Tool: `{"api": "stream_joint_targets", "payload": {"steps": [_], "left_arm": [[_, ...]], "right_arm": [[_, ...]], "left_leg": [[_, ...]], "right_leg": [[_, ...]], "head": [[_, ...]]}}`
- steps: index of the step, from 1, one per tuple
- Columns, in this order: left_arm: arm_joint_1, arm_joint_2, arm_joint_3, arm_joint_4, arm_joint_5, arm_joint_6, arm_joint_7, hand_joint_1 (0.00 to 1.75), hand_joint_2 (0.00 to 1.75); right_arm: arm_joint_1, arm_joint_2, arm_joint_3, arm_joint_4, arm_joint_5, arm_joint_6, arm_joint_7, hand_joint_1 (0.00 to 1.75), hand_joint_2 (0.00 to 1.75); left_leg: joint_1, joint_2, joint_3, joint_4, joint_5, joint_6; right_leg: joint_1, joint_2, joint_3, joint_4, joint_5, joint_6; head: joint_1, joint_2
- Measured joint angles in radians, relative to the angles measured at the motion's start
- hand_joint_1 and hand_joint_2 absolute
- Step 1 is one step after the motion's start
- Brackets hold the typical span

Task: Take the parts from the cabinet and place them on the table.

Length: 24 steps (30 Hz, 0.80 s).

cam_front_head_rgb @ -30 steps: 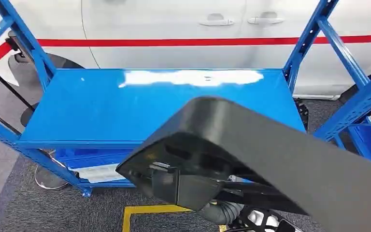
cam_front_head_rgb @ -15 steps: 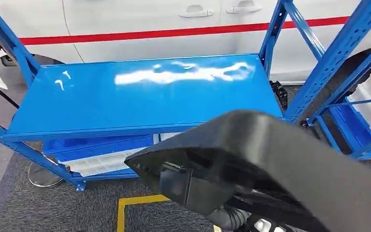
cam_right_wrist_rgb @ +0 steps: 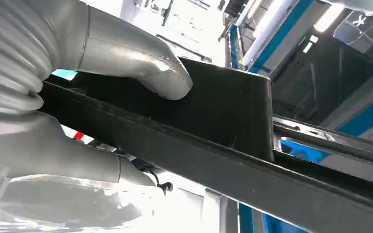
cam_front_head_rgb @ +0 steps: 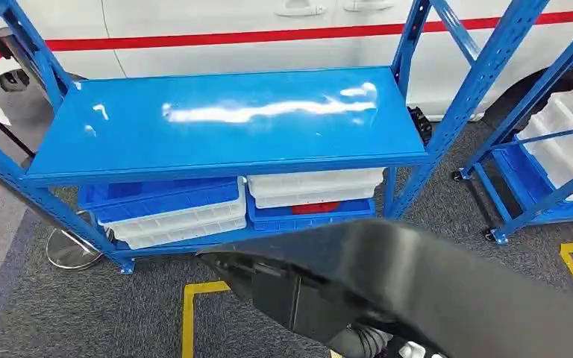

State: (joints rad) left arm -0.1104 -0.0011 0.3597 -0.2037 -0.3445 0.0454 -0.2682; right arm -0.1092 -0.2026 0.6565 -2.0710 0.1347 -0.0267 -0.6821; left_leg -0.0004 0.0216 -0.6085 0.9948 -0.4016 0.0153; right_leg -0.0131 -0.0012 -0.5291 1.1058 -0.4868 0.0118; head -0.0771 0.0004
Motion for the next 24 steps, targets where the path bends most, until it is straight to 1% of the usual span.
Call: {"api": "stream_joint_targets", "payload": {"steps": [1,2,3,4,5,6,7,8,9,10,11,12,13,14,15,16,17,18,19,20,21,22,23,24], "left_arm": [[0.000,0.000,0.000,0.000,0.000,0.000,-0.001,0.00,1.75],[-0.001,0.000,0.000,0.000,0.000,0.000,-0.002,0.00,1.75],[0.000,0.000,0.000,0.000,0.000,0.000,-0.002,0.00,1.75],[0.001,0.000,0.000,0.000,0.000,0.000,-0.001,0.00,1.75],[0.003,0.001,0.000,0.000,0.000,0.000,-0.001,0.00,1.75],[0.005,0.001,0.000,0.000,0.000,0.001,-0.001,0.00,1.75],[0.007,-0.002,0.000,0.000,0.000,0.001,-0.001,0.00,1.75],[0.008,-0.002,0.000,0.000,0.000,0.001,-0.001,0.00,1.75],[0.007,-0.002,0.000,0.000,0.000,0.001,-0.001,0.00,1.75],[0.007,-0.002,0.000,0.000,0.000,0.001,-0.001,0.00,1.75],[0.007,-0.002,0.000,0.000,0.000,0.001,-0.001,0.00,1.75],[0.007,-0.002,0.000,0.000,0.000,0.001,-0.001,0.00,1.75],[0.007,-0.002,0.000,0.000,0.000,0.001,-0.001,0.00,1.75],[0.006,-0.002,0.000,0.000,0.000,0.001,-0.001,0.00,1.75],[0.005,-0.001,0.000,0.000,0.000,0.001,-0.001,0.00,1.75],[0.003,0.001,0.000,0.000,0.000,0.001,-0.001,0.00,1.75],[0.001,0.000,0.000,0.000,-0.001,0.001,-0.002,0.00,1.75],[0.001,0.000,0.000,0.000,0.000,0.001,-0.002,0.00,1.75],[0.001,0.000,0.000,0.000,0.000,0.001,-0.001,0.00,1.75],[0.002,0.000,0.000,0.000,0.000,0.001,-0.001,0.00,1.75],[0.000,0.000,0.000,0.000,0.000,0.001,-0.001,0.00,1.75],[-0.001,-0.001,0.000,0.000,0.000,0.001,-0.002,0.00,1.75],[-0.001,-0.001,0.000,0.000,0.000,0.001,-0.001,0.00,1.75],[0.000,-0.002,0.000,0.000,0.000,0.001,-0.002,0.00,1.75]], "right_arm": [[-0.001,0.000,0.000,-0.002,0.000,0.000,0.000,1.75,1.75],[0.000,0.000,0.000,-0.003,0.000,0.000,0.000,1.75,1.75],[0.000,-0.001,0.000,-0.004,0.000,0.000,0.000,1.75,1.75],[0.001,-0.002,0.000,-0.004,0.000,0.000,0.000,1.75,1.75],[0.001,-0.002,0.000,-0.004,0.000,0.000,0.000,1.75,1.75],[0.000,-0.002,0.000,-0.004,0.000,0.000,0.000,1.75,1.75],[0.000,-0.002,0.000,-0.004,0.000,0.000,0.000,1.75,1.75],[0.001,-0.002,0.000,-0.004,0.000,0.000,0.000,1.75,1.75],[0.001,-0.003,0.000,-0.004,0.000,0.000,0.000,1.75,1.75],[0.002,-0.003,0.000,-0.004,0.000,0.000,0.000,1.75,1.75],[0.003,-0.003,0.000,-0.004,0.000,0.000,0.000,1.75,1.75],[0.003,-0.003,0.000,-0.004,0.000,0.000,0.000,1.75,1.75],[0.003,-0.004,0.000,-0.004,0.000,0.000,0.000,1.75,1.75],[0.003,-0.004,0.000,-0.004,0.000,0.000,0.000,1.75,1.75],[0.003,-0.004,0.000,-0.004,0.000,0.000,0.000,1.75,1.75],[0.002,-0.005,0.000,-0.005,0.000,0.000,0.000,1.75,1.75],[0.003,-0.005,0.000,-0.006,0.000,0.000,0.000,1.75,1.75],[0.002,-0.005,0.000,-0.006,0.000,0.000,0.000,1.75,1.75],[0.002,-0.005,0.000,-0.007,0.000,0.000,0.000,1.75,1.75],[0.003,-0.005,0.000,-0.007,0.000,0.000,0.000,1.75,1.75],[0.004,-0.006,0.000,-0.007,0.000,0.000,0.000,1.75,1.75],[0.004,-0.006,0.000,-0.008,0.001,0.000,0.000,1.75,1.75],[0.004,-0.006,0.000,-0.008,0.000,0.000,0.000,1.75,1.75],[0.004,-0.006,0.000,-0.008,0.000,0.000,0.000,1.75,1.75]], "left_leg": [[-0.006,-0.001,-0.009,0.013,0.001,-0.003],[-0.006,-0.001,-0.010,0.015,0.009,-0.010],[-0.006,-0.001,-0.013,0.014,0.018,-0.014],[-0.003,-0.001,-0.015,0.014,0.024,-0.021],[-0.001,-0.003,-0.021,0.017,0.023,-0.028],[0.002,-0.010,-0.034,0.037,-0.014,-0.033],[0.003,-0.012,-0.052,0.087,-0.076,-0.038],[0.007,-0.012,-0.075,0.166,-0.141,-0.042],[0.008,-0.012,-0.092,0.242,-0.184,-0.045],[0.008,-0.012,-0.102,0.306,-0.200,-0.047],[0.008,-0.012,-0.095,0.330,-0.186,-0.046],[0.008,-0.012,-0.069,0.314,-0.151,-0.044],[0.008,-0.012,-0.024,0.258,-0.109,-0.039],[0.005,-0.013,0.039,0.172,-0.081,-0.030],[0.001,-0.015,0.109,0.075,-0.087,-0.016],[-0.004,-0.015,0.165,-0.014,-0.121,-0.005],[-0.004,-0.015,0.169,-0.029,-0.123,-0.014],[-0.009,-0.016,0.158,-0.028,-0.114,-0.007],[-0.013,-0.015,0.155,-0.030,-0.110,-0.004],[-0.007,-0.013,0.151,-0.043,-0.090,0.002],[-0.001,-0.005,0.142,-0.051,-0.073,0.006],[-0.001,-0.006,0.125,-0.052,-0.060,0.016],[-0.001,-0.006,0.111,-0.049,-0.049,0.015],[-0.001,-0.005,0.094,-0.046,-0.038,0.015]], "right_leg": [[0.006,0.001,0.063,-0.098,-0.046,-0.005],[0.007,0.001,0.062,-0.106,-0.056,-0.015],[0.008,0.001,0.057,-0.104,-0.050,-0.022],[0.011,0.001,0.052,-0.103,-0.044,-0.030],[0.004,-0.002,0.043,-0.108,-0.030,-0.043],[0.004,-0.006,0.031,-0.107,-0.019,-0.051],[0.004,-0.005,0.017,-0.107,-0.008,-0.056],[0.006,-0.005,0.000,-0.107,0.005,-0.058],[0.008,-0.004,-0.016,-0.105,0.017,-0.058],[0.010,-0.004,-0.032,-0.103,0.029,-0.058],[0.011,-0.004,-0.047,-0.101,0.038,-0.058],[0.012,-0.004,-0.061,-0.099,0.047,-0.056],[0.013,-0.004,-0.074,-0.096,0.056,-0.055],[0.016,-0.003,-0.085,-0.095,0.065,-0.054],[0.016,-0.003,-0.091,-0.094,0.075,-0.053],[0.021,-0.002,-0.096,-0.093,0.081,-0.046],[0.017,-0.005,-0.097,-0.095,0.091,-0.040],[0.011,-0.006,-0.097,-0.098,0.099,-0.034],[0.009,-0.006,-0.099,-0.101,0.109,-0.028],[0.011,-0.005,-0.102,-0.107,0.118,-0.021],[0.009,-0.002,-0.113,-0.090,0.088,-0.017],[0.009,0.000,-0.128,-0.048,0.024,-0.015],[0.007,0.000,-0.146,0.015,-0.038,-0.011],[0.004,0.000,-0.165,0.091,-0.090,-0.007]], "head": [[0.000,0.000],[0.000,0.000],[0.000,0.000],[0.000,0.000],[0.000,0.000],[0.000,0.000],[0.000,0.000],[0.000,0.000],[0.000,0.000],[0.000,0.000],[0.000,0.000],[0.000,0.000],[0.000,0.000],[0.000,0.000],[0.000,0.000],[0.000,0.000],[0.000,0.000],[0.000,0.000],[0.000,0.000],[0.000,0.000],[0.000,0.000],[0.000,0.000],[0.000,0.000],[0.000,0.000]]}}
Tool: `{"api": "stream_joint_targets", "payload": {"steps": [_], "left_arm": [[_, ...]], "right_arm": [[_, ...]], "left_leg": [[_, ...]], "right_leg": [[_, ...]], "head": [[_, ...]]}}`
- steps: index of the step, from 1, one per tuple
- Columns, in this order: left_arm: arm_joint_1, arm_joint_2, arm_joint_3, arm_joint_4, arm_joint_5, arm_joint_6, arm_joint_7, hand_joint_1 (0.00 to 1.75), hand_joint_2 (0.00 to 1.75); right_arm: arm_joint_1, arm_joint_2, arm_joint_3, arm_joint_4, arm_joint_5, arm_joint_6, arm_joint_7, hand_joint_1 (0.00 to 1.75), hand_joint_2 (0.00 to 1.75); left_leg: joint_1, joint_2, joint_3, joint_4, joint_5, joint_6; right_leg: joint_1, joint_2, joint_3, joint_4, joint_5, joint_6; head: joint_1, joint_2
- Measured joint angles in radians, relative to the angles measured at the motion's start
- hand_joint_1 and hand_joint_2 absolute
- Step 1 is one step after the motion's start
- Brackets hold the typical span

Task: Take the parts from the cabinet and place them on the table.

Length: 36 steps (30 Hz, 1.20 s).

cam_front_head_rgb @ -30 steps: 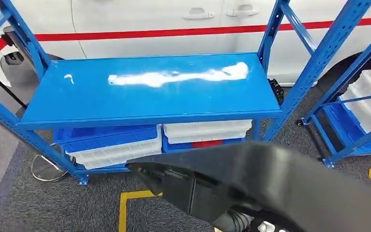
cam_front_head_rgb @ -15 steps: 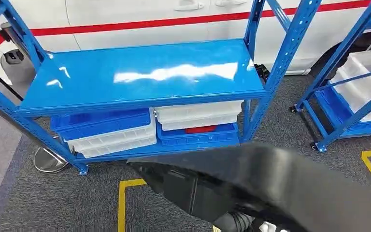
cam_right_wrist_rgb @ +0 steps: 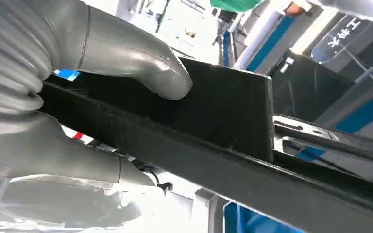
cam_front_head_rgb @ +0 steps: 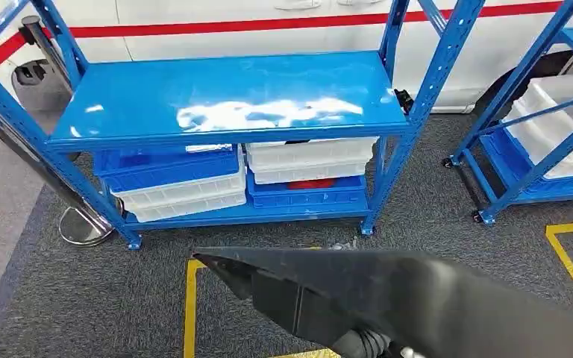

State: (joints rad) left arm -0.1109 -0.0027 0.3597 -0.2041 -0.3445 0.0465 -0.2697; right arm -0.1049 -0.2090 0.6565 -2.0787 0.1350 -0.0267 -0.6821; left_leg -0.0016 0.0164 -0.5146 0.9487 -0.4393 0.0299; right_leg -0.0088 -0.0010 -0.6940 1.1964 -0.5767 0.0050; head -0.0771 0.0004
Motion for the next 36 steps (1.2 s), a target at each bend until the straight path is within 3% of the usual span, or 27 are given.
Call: {"api": "stream_joint_targets", "payload": {"steps": [1,2,3,5,6,7,8,11,12,14,15,16,17,19,21,22,23,24,26,27,28,29,31,32,33,34,36], "left_arm": [[0.001,-0.001,0.000,0.000,0.000,0.000,0.000,0.00,1.75],[0.001,-0.001,0.000,0.000,0.000,0.000,0.000,0.00,1.75],[0.001,-0.002,0.000,0.000,0.000,0.000,0.000,0.00,1.75],[0.001,-0.003,0.000,0.000,0.000,0.000,0.000,0.00,1.75],[0.001,-0.003,0.000,0.000,0.000,0.000,0.000,0.00,1.75],[0.001,-0.003,0.000,0.000,0.000,0.000,0.000,0.00,1.75],[0.002,-0.003,0.000,0.000,0.000,0.000,0.000,0.00,1.75],[0.003,-0.003,0.000,0.000,0.000,0.000,0.000,0.00,1.75],[0.005,-0.002,0.000,0.000,0.000,0.000,0.000,0.00,1.75],[0.007,-0.005,0.000,0.000,0.000,0.000,0.000,0.00,1.75],[0.007,-0.004,0.000,0.000,0.000,0.000,0.000,0.00,1.75],[0.006,-0.004,0.000,0.000,0.000,0.000,0.000,0.00,1.75],[0.006,-0.004,0.000,0.000,0.000,0.000,0.000,0.00,1.75],[0.007,-0.004,0.000,0.000,0.000,0.000,0.000,0.00,1.75],[0.005,-0.004,0.000,0.000,0.000,0.000,0.000,0.00,1.75],[0.003,0.002,0.000,-0.001,0.000,0.000,0.000,0.00,1.75],[0.002,0.000,0.000,-0.001,0.000,0.000,0.000,0.00,1.75],[0.002,0.000,0.000,-0.001,0.000,0.000,0.000,0.00,1.75],[0.002,0.001,0.000,-0.001,0.000,0.000,0.000,0.00,1.75],[0.002,0.001,0.000,-0.001,0.000,0.000,0.000,0.00,1.75],[0.001,0.000,0.000,-0.001,0.000,0.000,0.000,0.00,1.75],[-0.001,0.000,0.000,-0.001,0.000,0.000,0.000,0.00,1.75],[0.002,-0.001,0.000,-0.001,0.000,0.000,0.000,0.00,1.75],[0.004,-0.001,0.000,-0.001,0.000,0.000,0.000,0.00,1.75],[0.004,-0.002,0.000,-0.001,0.000,0.000,0.000,0.00,1.75],[0.005,-0.002,0.000,-0.001,0.000,0.000,0.000,0.00,1.75],[0.005,-0.003,0.000,-0.001,0.000,0.000,0.000,0.00,1.75]], "right_arm": [[0.000,0.000,0.000,0.000,0.000,0.000,0.000,1.75,1.75],[0.001,0.000,0.000,0.000,0.000,0.000,0.000,1.75,1.75],[0.001,0.000,0.000,0.000,0.000,0.000,0.000,1.75,1.75],[0.000,0.000,0.000,0.000,0.000,0.000,0.000,1.75,1.75],[0.000,-0.001,0.000,0.000,0.000,0.000,0.000,1.75,1.75],[-0.002,0.000,0.000,0.000,0.000,0.000,0.000,1.75,1.75],[0.001,-0.001,0.000,-0.001,0.000,0.000,0.000,1.75,1.75],[0.000,-0.002,0.000,-0.002,0.000,0.000,0.000,1.75,1.75],[-0.002,-0.003,0.000,-0.002,0.000,0.000,0.000,1.75,1.75],[-0.001,-0.003,0.000,-0.002,0.000,0.000,0.000,1.75,1.75],[-0.001,-0.003,0.000,-0.002,0.000,0.000,0.000,1.75,1.75],[0.000,-0.003,0.000,-0.002,0.000,0.000,0.000,1.75,1.75],[0.000,-0.003,0.000,-0.001,0.000,0.000,0.000,1.75,1.75],[0.001,-0.003,0.000,-0.001,0.000,0.000,0.000,1.75,1.75],[0.000,-0.003,0.000,-0.002,0.000,0.000,0.000,1.75,1.75],[0.000,-0.003,0.000,-0.002,0.000,0.000,0.000,1.75,1.75],[0.000,-0.003,0.000,-0.002,0.000,0.000,0.000,1.75,1.75],[0.000,-0.003,0.000,-0.002,0.000,0.000,0.000,1.75,1.75],[0.000,-0.003,0.000,-0.002,0.000,0.000,0.000,1.75,1.75],[0.000,-0.003,0.000,-0.002,0.000,0.000,0.000,1.75,1.75],[0.001,-0.003,0.000,-0.002,0.000,0.000,0.000,1.75,1.75],[0.000,-0.003,0.000,-0.002,0.000,0.000,0.000,1.75,1.75],[0.002,-0.005,0.000,-0.002,0.000,0.000,0.000,1.75,1.75],[0.002,-0.005,0.000,-0.002,0.000,0.000,0.000,1.75,1.75],[0.003,-0.005,0.000,-0.002,0.000,0.000,0.000,1.75,1.75],[0.003,-0.005,0.000,-0.002,0.000,0.000,0.000,1.75,1.75],[0.002,-0.005,0.000,-0.002,0.000,0.000,0.000,1.75,1.75]], "left_leg": [[0.000,0.001,-0.020,0.005,0.012,-0.001],[0.001,0.002,-0.041,0.012,0.022,-0.004],[0.002,0.003,-0.062,0.021,0.031,-0.006],[0.005,0.003,-0.098,0.041,0.043,-0.014],[0.006,0.003,-0.113,0.055,0.048,-0.020],[0.001,0.001,-0.128,0.067,0.051,-0.025],[0.002,0.000,-0.130,0.072,0.056,-0.031],[0.005,-0.002,-0.136,0.066,0.084,-0.053],[0.010,-0.005,-0.142,0.075,0.068,-0.059],[0.013,-0.007,-0.175,0.162,-0.047,-0.066],[0.014,-0.007,-0.198,0.248,-0.107,-0.070],[0.014,-0.006,-0.216,0.328,-0.142,-0.072],[0.014,-0.007,-0.220,0.378,-0.147,-0.073],[0.013,-0.007,-0.171,0.351,-0.094,-0.067],[0.008,-0.009,-0.037,0.168,-0.042,-0.047],[0.003,-0.011,0.022,0.077,-0.063,-0.032],[0.002,-0.010,0.051,0.027,-0.076,-0.032],[-0.003,-0.010,0.042,0.031,-0.071,-0.033],[-0.008,-0.009,0.039,0.024,-0.062,-0.023],[0.007,-0.007,0.041,0.001,-0.039,-0.017],[0.003,-0.003,0.038,-0.002,-0.031,-0.011],[0.003,-0.003,0.027,-0.001,-0.022,-0.005],[0.002,-0.002,0.002,0.006,-0.010,-0.005],[0.001,-0.001,-0.010,0.012,-0.006,-0.006],[0.002,-0.001,-0.022,0.019,-0.003,-0.008],[0.002,-0.001,-0.030,0.026,-0.001,-0.009],[0.004,-0.001,-0.044,0.043,-0.002,-0.012]], "right_leg": [[-0.002,0.000,-0.016,0.077,-0.029,0.005],[-0.004,0.000,-0.019,0.128,-0.021,0.009],[-0.007,0.000,-0.001,0.127,0.015,0.013],[-0.014,-0.001,0.090,0.020,0.085,0.017],[-0.017,-0.002,0.160,-0.074,0.085,0.019],[-0.012,-0.002,0.212,-0.158,0.034,0.018],[-0.006,0.003,0.216,-0.169,0.028,0.000],[-0.005,0.003,0.197,-0.173,0.047,-0.023],[-0.009,-0.002,0.186,-0.175,0.060,-0.034],[-0.009,-0.001,0.159,-0.176,0.082,-0.044],[-0.006,-0.001,0.143,-0.174,0.094,-0.046],[-0.004,0.000,0.127,-0.173,0.105,-0.046],[-0.003,0.000,0.114,-0.173,0.115,-0.046],[0.000,0.000,0.092,-0.172,0.132,-0.044],[0.004,0.001,0.079,-0.172,0.146,-0.040],[0.003,-0.001,0.077,-0.171,0.151,-0.038],[0.004,-0.001,0.075,-0.171,0.158,-0.031],[0.000,-0.003,0.075,-0.175,0.164,-0.024],[-0.004,-0.003,0.076,-0.182,0.177,-0.010],[-0.002,-0.002,0.073,-0.174,0.174,-0.004],[-0.003,0.000,0.061,-0.157,0.144,-0.002],[-0.004,0.001,0.040,-0.102,0.088,0.000],[-0.006,0.001,-0.014,0.057,-0.004,0.007],[-0.006,0.001,-0.031,0.114,-0.019,0.010],[-0.006,0.001,-0.024,0.123,-0.009,0.013],[-0.008,0.000,0.008,0.083,0.017,0.014],[-0.010,-0.002,0.124,-0.097,0.086,0.013]], "head": [[0.000,0.000],[0.000,0.000],[0.000,0.000],[0.000,0.000],[0.000,0.000],[0.000,0.000],[-0.001,0.000],[0.000,0.000],[0.000,0.000],[0.000,0.000],[0.000,0.000],[0.000,0.000],[0.000,0.000],[0.000,0.000],[0.000,0.000],[0.000,0.000],[0.000,0.000],[0.000,0.000],[0.000,0.000],[0.000,0.000],[0.000,0.000],[0.000,0.000],[0.000,0.000],[0.000,0.000],[0.000,0.000],[0.000,0.000],[0.000,0.000]]}}
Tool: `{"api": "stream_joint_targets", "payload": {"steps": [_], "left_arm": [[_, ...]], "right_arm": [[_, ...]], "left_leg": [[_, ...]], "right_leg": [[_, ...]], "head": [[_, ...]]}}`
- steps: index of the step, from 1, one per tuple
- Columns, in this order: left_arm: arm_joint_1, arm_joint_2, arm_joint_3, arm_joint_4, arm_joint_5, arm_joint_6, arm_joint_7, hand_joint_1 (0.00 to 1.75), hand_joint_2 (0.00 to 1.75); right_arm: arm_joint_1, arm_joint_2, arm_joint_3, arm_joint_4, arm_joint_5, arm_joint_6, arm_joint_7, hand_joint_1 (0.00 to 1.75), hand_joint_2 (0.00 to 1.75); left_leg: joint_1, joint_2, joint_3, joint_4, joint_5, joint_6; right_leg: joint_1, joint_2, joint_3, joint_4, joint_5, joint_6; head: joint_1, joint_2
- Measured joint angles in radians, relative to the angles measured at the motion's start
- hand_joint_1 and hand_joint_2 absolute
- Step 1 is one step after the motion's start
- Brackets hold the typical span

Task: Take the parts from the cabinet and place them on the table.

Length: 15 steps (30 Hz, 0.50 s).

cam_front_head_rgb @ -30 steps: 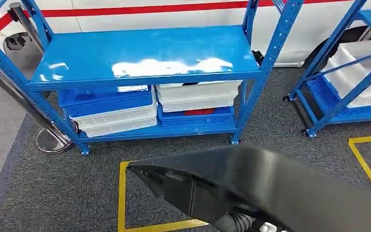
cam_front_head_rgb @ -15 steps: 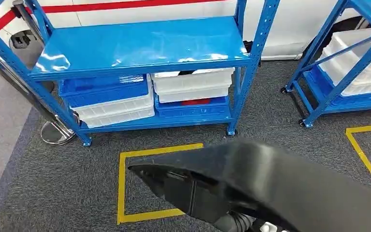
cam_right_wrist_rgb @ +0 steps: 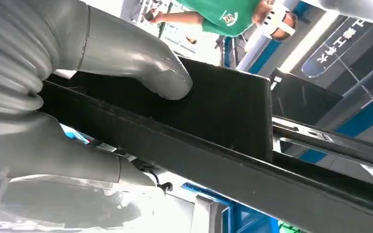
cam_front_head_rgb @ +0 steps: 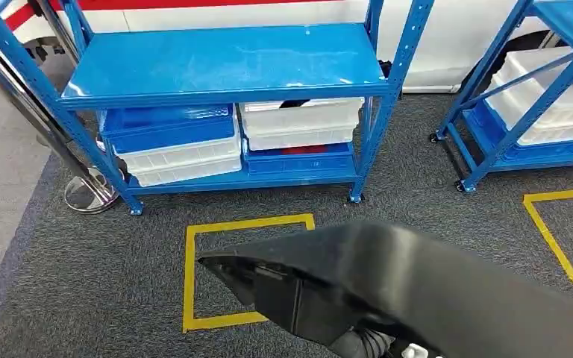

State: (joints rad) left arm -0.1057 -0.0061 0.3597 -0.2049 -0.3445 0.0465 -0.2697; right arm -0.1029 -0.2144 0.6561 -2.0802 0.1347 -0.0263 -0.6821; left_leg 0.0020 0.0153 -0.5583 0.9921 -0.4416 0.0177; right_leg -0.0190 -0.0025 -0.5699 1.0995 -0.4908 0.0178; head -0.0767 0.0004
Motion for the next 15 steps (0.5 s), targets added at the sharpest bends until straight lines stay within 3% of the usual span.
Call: {"api": "stream_joint_targets", "payload": {"steps": [1,2,5,6,7,8,10,11,12,13,15], "left_arm": [[0.000,0.000,0.000,0.000,0.000,0.000,0.000,0.00,1.75],[-0.001,0.000,0.000,0.000,0.000,0.000,0.000,0.00,1.75],[0.000,0.000,0.000,0.000,0.000,0.002,0.001,0.00,1.75],[0.000,0.001,0.000,0.000,0.011,0.026,0.021,0.00,1.75],[0.004,0.000,0.009,0.000,0.030,0.067,0.047,0.00,1.75],[0.011,0.000,0.017,0.000,0.043,0.097,0.057,0.00,1.75],[0.031,0.006,0.033,0.000,0.054,0.112,0.059,0.00,1.75],[0.040,0.007,0.037,0.000,0.055,0.113,0.059,0.00,1.75],[0.046,0.009,0.042,0.000,0.057,0.114,0.058,0.00,1.75],[0.050,0.010,0.048,0.000,0.061,0.119,0.057,0.00,1.75],[0.052,0.010,0.058,0.000,0.064,0.128,0.052,0.00,1.75]], "right_arm": [[-0.001,0.000,0.000,0.000,0.000,0.000,0.000,1.75,1.75],[0.002,0.000,0.000,0.000,0.000,0.000,0.000,1.75,1.75],[0.001,-0.001,0.000,0.000,0.000,0.000,0.000,1.75,1.75],[0.001,-0.001,0.000,0.000,0.000,0.007,0.000,1.75,1.75],[0.000,-0.005,0.000,0.000,-0.008,0.019,0.000,1.75,1.75],[0.001,-0.014,0.000,0.000,-0.019,0.027,0.000,1.75,1.75],[0.002,-0.033,0.000,0.000,-0.036,0.029,0.000,1.75,1.75],[0.003,-0.038,0.000,0.000,-0.039,0.029,0.000,1.75,1.75],[0.003,-0.045,0.000,0.000,-0.040,0.029,0.000,1.75,1.75],[0.004,-0.053,0.000,0.000,-0.036,0.027,0.000,1.75,1.75],[0.004,-0.063,0.000,0.000,-0.012,0.003,0.000,1.75,1.75]], "left_leg": [[0.000,0.000,-0.006,0.009,-0.002,-0.003],[-0.005,-0.001,-0.013,0.014,0.000,-0.010],[-0.005,0.000,-0.014,0.014,0.008,-0.024],[-0.007,0.000,-0.016,0.017,0.006,-0.030],[-0.002,-0.006,-0.025,0.034,-0.016,-0.038],[-0.001,-0.006,-0.042,0.082,-0.056,-0.043],[0.003,-0.006,-0.106,0.250,-0.147,-0.052],[0.005,-0.006,-0.129,0.311,-0.167,-0.055],[0.006,-0.006,-0.134,0.332,-0.164,-0.056],[0.009,-0.007,-0.115,0.302,-0.134,-0.056],[0.012,-0.015,-0.024,0.135,-0.045,-0.052]], "right_leg": [[0.000,-0.001,0.038,-0.073,-0.017,-0.006],[0.009,0.000,0.040,-0.069,-0.007,-0.014],[0.008,0.004,0.029,-0.071,-0.007,-0.027],[0.002,0.005,0.029,-0.080,0.000,-0.036],[0.000,0.006,0.028,-0.083,0.006,-0.045],[0.000,0.008,0.024,-0.082,0.009,-0.050],[0.001,0.020,0.014,-0.082,0.015,-0.052],[0.001,0.026,0.010,-0.080,0.018,-0.051],[0.000,0.032,0.006,-0.079,0.020,-0.048],[-0.001,0.039,0.004,-0.077,0.022,-0.046],[-0.001,0.051,0.005,-0.075,0.023,-0.044]], "head": [[0.000,0.000],[0.000,0.000],[0.000,0.000],[0.000,0.000],[0.000,0.000],[0.000,0.000],[0.000,0.000],[0.000,0.000],[0.000,0.000],[0.000,0.000],[0.000,0.000]]}}
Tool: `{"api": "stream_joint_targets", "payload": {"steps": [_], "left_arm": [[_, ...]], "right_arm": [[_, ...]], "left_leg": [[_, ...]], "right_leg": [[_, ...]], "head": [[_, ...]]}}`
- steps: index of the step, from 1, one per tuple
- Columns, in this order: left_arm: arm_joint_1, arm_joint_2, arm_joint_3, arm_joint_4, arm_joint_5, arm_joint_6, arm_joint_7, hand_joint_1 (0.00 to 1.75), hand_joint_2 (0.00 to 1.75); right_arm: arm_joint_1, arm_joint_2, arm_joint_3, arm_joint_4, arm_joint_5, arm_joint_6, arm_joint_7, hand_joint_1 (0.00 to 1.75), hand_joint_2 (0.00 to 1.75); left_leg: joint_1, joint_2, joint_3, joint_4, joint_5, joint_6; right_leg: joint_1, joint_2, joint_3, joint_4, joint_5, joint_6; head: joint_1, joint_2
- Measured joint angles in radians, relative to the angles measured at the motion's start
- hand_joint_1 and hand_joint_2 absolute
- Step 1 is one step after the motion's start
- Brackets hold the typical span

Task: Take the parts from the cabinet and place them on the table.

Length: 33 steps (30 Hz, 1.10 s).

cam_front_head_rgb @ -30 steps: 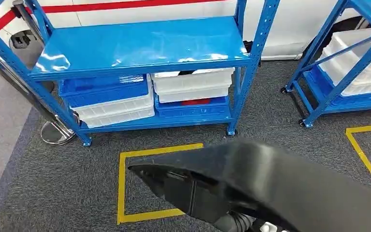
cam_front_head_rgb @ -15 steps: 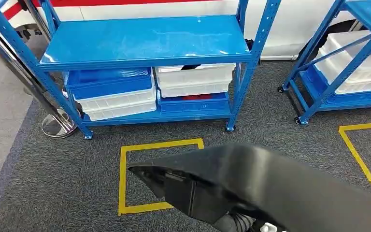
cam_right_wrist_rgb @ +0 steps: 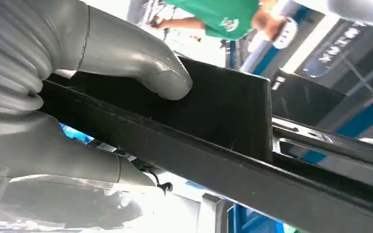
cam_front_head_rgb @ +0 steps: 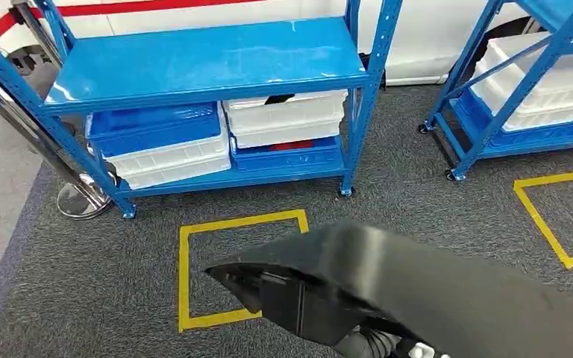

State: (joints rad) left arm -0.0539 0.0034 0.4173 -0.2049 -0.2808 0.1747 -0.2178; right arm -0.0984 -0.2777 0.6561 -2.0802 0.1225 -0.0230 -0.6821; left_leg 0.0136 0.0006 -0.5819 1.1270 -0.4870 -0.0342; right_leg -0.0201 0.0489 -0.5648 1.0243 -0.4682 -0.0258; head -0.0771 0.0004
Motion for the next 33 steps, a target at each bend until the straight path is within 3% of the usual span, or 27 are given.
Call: {"api": "stream_joint_targets", "payload": {"steps": [1,2,4,6,7,8,9,11,12,13,15,16,17,21,22,23,24,26,27,28,30,31,32,33], "left_arm": [[0.001,0.000,0.002,0.000,0.000,0.002,-0.003,0.00,1.75],[0.005,0.001,0.006,0.000,0.000,0.003,-0.005,0.00,1.75],[0.008,0.001,0.015,0.000,0.000,0.008,-0.008,0.00,1.75],[0.007,0.001,0.021,0.000,0.000,0.009,-0.010,0.00,1.75],[0.007,0.000,0.022,0.000,0.000,0.010,-0.010,0.00,1.75],[0.007,0.000,0.022,0.000,0.000,0.010,-0.011,0.00,1.75],[0.009,0.000,0.022,0.000,0.000,0.010,-0.011,0.00,1.75],[0.014,0.000,0.023,0.000,-0.001,0.010,-0.011,0.00,1.75],[0.014,0.001,0.024,0.000,-0.001,0.010,-0.011,0.00,1.75],[0.014,0.001,0.024,0.000,-0.001,0.010,-0.011,0.00,1.75],[0.012,0.001,0.026,0.000,-0.002,0.005,-0.013,0.00,1.75],[0.011,0.001,0.027,0.000,-0.006,0.002,-0.013,0.00,1.75],[0.012,0.001,0.027,0.000,-0.012,-0.001,-0.013,0.00,1.75],[0.012,0.004,0.027,0.000,-0.032,-0.003,-0.008,0.00,1.75],[0.009,0.008,0.027,0.000,-0.031,0.000,-0.008,0.00,1.75],[0.009,0.006,0.029,0.000,-0.027,0.004,-0.009,0.00,1.75],[0.011,0.006,0.031,0.000,-0.021,0.012,-0.009,0.00,1.75],[0.019,0.005,0.055,0.000,0.005,0.045,-0.011,0.00,1.75],[0.023,0.004,0.067,0.000,0.015,0.056,-0.019,0.00,1.75],[0.027,0.000,0.077,0.000,0.023,0.063,-0.031,0.00,1.75],[0.029,-0.001,0.095,0.000,0.030,0.063,-0.050,0.00,1.75],[0.029,-0.003,0.101,0.000,0.031,0.059,-0.056,0.00,1.75],[0.030,-0.004,0.106,0.000,0.032,0.058,-0.058,0.00,1.75],[0.032,-0.005,0.111,0.000,0.032,0.056,-0.060,0.00,1.75]], "right_arm": [[0.000,-0.005,0.003,-0.001,0.012,-0.021,0.000,1.75,1.75],[-0.004,-0.010,0.015,-0.002,0.022,-0.046,0.000,1.75,1.75],[-0.007,-0.022,0.041,-0.009,0.032,-0.076,0.000,1.75,1.75],[-0.007,-0.031,0.053,-0.010,0.036,-0.083,0.000,1.75,1.75],[-0.006,-0.036,0.058,-0.013,0.036,-0.085,0.000,1.75,1.75],[-0.011,-0.041,0.062,-0.016,0.036,-0.086,0.000,1.75,1.75],[-0.013,-0.043,0.065,-0.016,0.036,-0.086,0.000,1.75,1.75],[-0.012,-0.047,0.068,-0.016,0.036,-0.086,0.000,1.75,1.75],[-0.012,-0.048,0.073,-0.016,0.036,-0.086,0.000,1.75,1.75],[-0.013,-0.048,0.074,-0.016,0.036,-0.087,0.000,1.75,1.75],[-0.025,-0.053,0.084,-0.016,0.036,-0.093,0.000,1.75,1.75],[-0.032,-0.053,0.090,-0.017,0.042,-0.099,0.000,1.75,1.75],[-0.036,-0.053,0.095,-0.020,0.059,-0.107,0.000,1.75,1.75],[-0.034,-0.053,0.127,-0.028,0.103,-0.124,0.000,1.75,1.75],[-0.035,-0.053,0.135,-0.028,0.102,-0.123,0.000,1.75,1.75],[-0.039,-0.053,0.144,-0.028,0.094,-0.119,0.000,1.75,1.75],[-0.046,-0.053,0.152,-0.027,0.078,-0.106,0.000,1.75,1.75],[-0.063,-0.052,0.168,-0.016,0.023,-0.044,0.000,1.75,1.75],[-0.069,-0.045,0.169,-0.005,0.000,-0.007,0.000,1.75,1.75],[-0.077,-0.035,0.169,0.010,-0.019,0.024,0.000,1.75,1.75],[-0.093,-0.012,0.164,0.037,-0.036,0.068,0.000,1.75,1.75],[-0.094,-0.004,0.158,0.044,-0.039,0.079,0.000,1.75,1.75],[-0.097,0.004,0.151,0.052,-0.041,0.084,0.000,1.75,1.75],[-0.104,0.010,0.146,0.061,-0.041,0.087,0.000,1.75,1.75]], "left_leg": [[0.003,-0.029,0.041,-0.086,0.025,0.004],[0.002,-0.058,0.069,-0.110,0.005,0.008],[-0.002,-0.048,0.064,-0.125,0.005,0.011],[-0.001,-0.030,0.064,-0.134,0.010,0.025],[0.006,-0.014,0.067,-0.145,0.018,0.036],[0.005,-0.008,0.065,-0.150,0.022,0.044],[0.003,0.001,0.062,-0.150,0.023,0.046],[-0.003,0.022,0.055,-0.147,0.024,0.048],[-0.005,0.033,0.052,-0.145,0.024,0.049],[-0.007,0.042,0.051,-0.142,0.023,0.050],[-0.010,0.059,0.052,-0.136,0.019,0.048],[-0.012,0.067,0.053,-0.132,0.015,0.046],[-0.018,0.073,0.052,-0.130,0.012,0.042],[-0.022,0.108,0.049,-0.124,0.012,0.027],[-0.018,0.093,0.043,-0.119,0.000,0.017],[-0.014,0.053,0.037,-0.096,-0.021,0.011],[-0.012,0.029,0.012,-0.034,-0.063,0.008],[-0.008,0.013,-0.058,0.125,-0.134,0.002],[-0.007,0.010,-0.082,0.181,-0.144,0.000],[-0.005,0.010,-0.083,0.183,-0.128,0.000],[-0.001,0.004,-0.025,0.056,-0.041,0.001],[0.001,-0.010,0.016,-0.034,0.003,0.003],[0.006,-0.057,0.041,-0.096,0.011,0.007],[0.005,-0.065,0.049,-0.118,0.007,0.010]], "right_leg": [[-0.001,0.005,0.000,0.001,0.000,0.003],[0.002,0.012,-0.006,0.001,0.004,0.011],[-0.003,0.028,-0.012,0.000,0.012,0.024],[0.001,0.046,-0.016,-0.007,0.021,0.041],[-0.001,0.027,-0.020,0.006,0.006,0.042],[0.004,-0.010,-0.041,0.045,-0.027,0.042],[0.004,-0.029,-0.073,0.113,-0.067,0.043],[0.004,-0.041,-0.147,0.273,-0.135,0.046],[0.004,-0.043,-0.160,0.307,-0.138,0.046],[0.004,-0.044,-0.148,0.292,-0.117,0.046],[0.005,-0.056,-0.063,0.141,-0.033,0.038],[0.009,-0.089,-0.013,0.049,0.004,0.029],[0.021,-0.127,0.004,0.014,-0.013,0.023],[0.023,-0.091,-0.008,0.003,-0.006,0.005],[0.014,-0.083,-0.006,-0.006,0.001,-0.005],[0.014,-0.075,-0.007,-0.007,0.003,-0.009],[0.013,-0.067,-0.011,-0.007,0.006,-0.013],[0.014,-0.045,-0.015,-0.006,0.009,-0.018],[0.014,-0.032,-0.017,-0.004,0.011,-0.018],[0.013,-0.020,-0.017,-0.003,0.011,-0.018],[0.012,0.005,-0.015,0.001,0.012,-0.015],[0.012,0.013,-0.014,0.002,0.012,-0.013],[0.011,0.020,-0.016,0.002,0.014,-0.008],[0.015,0.031,-0.024,0.008,0.016,0.000]], "head": [[0.000,0.000],[0.000,0.000],[0.000,0.000],[0.000,0.000],[0.000,0.000],[0.001,0.000],[0.000,0.000],[0.000,0.000],[0.000,0.000],[0.000,0.000],[0.000,0.000],[0.000,0.000],[0.000,0.000],[0.000,0.000],[0.000,0.000],[0.000,0.000],[0.000,0.000],[0.000,0.000],[0.000,0.000],[0.000,0.000],[0.000,0.000],[0.000,0.000],[0.000,0.000],[0.000,0.000]]}}
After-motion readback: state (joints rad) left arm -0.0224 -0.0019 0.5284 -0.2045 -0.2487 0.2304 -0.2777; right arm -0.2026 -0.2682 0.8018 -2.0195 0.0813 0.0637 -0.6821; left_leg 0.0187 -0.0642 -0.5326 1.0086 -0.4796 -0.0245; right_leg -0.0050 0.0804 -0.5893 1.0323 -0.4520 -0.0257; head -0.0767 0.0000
